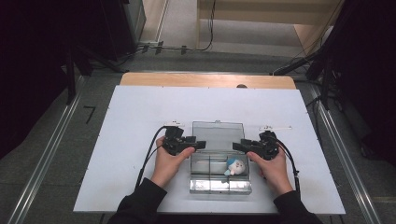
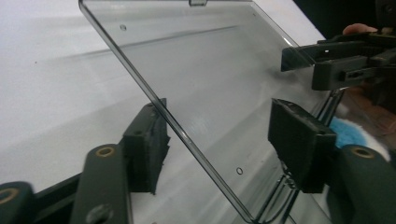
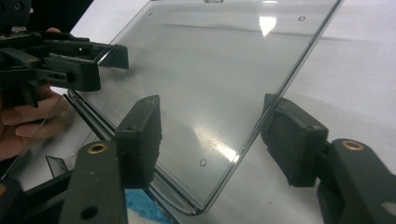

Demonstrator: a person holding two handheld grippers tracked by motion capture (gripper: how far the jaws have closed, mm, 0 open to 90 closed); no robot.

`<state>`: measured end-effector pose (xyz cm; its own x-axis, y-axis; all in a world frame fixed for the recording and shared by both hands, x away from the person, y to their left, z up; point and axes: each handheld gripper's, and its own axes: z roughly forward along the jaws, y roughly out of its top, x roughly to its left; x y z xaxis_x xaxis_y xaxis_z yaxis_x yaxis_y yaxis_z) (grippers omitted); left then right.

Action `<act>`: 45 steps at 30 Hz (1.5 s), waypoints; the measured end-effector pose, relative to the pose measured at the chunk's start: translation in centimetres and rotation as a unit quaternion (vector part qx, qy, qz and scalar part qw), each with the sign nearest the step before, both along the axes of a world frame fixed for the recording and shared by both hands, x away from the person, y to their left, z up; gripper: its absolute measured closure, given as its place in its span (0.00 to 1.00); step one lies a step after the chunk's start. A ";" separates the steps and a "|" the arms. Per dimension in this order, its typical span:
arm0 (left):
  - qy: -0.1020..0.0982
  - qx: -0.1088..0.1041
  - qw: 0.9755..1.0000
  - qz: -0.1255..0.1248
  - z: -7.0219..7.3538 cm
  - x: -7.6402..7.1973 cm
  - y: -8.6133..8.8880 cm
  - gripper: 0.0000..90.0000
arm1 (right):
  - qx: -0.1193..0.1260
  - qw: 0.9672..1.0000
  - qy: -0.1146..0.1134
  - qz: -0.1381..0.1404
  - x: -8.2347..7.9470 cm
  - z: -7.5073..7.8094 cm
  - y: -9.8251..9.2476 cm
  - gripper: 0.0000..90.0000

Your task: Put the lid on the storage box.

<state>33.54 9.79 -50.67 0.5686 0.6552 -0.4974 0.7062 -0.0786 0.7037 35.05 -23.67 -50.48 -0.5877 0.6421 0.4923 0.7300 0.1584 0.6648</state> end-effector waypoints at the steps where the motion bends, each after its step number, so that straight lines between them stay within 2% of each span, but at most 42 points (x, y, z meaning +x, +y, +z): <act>1: -0.005 0.000 1.000 0.001 0.1 -0.1 0.0 0.48 | 0.004 1.000 -0.004 0.004 -0.1 0.1 0.0 0.44; 6: -0.023 0.001 1.000 0.000 0.6 -0.3 0.3 0.57 | 0.005 1.000 -0.022 0.005 -0.4 0.4 -0.3 0.54; 13: -0.044 -0.004 0.999 -0.002 1.3 -0.7 0.6 0.67 | 0.008 0.999 -0.041 0.007 -0.8 1.0 -0.6 0.64; 25: -0.074 -0.018 0.997 -0.020 2.3 -1.6 1.2 0.81 | 0.013 0.996 -0.088 0.017 -1.9 1.9 -1.2 0.78; 35: -0.078 -0.015 0.997 -0.027 2.5 -1.6 1.2 0.82 | 0.003 0.993 -0.116 0.024 -2.4 2.0 -1.4 0.79; 38: -0.080 -0.020 0.996 -0.025 2.7 -1.5 1.0 0.78 | -0.003 0.991 -0.130 0.027 -2.5 2.1 -1.4 0.80; 45: -0.119 -0.025 0.993 -0.013 4.2 -1.7 0.4 0.67 | -0.018 0.987 -0.156 0.034 -3.0 2.3 -1.3 0.80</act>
<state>31.83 10.24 -46.43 0.6901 0.6163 -0.3794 0.5181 -0.0548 0.8535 32.07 -24.96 -48.22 -0.7494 0.6098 0.2580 0.4776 0.2279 0.8485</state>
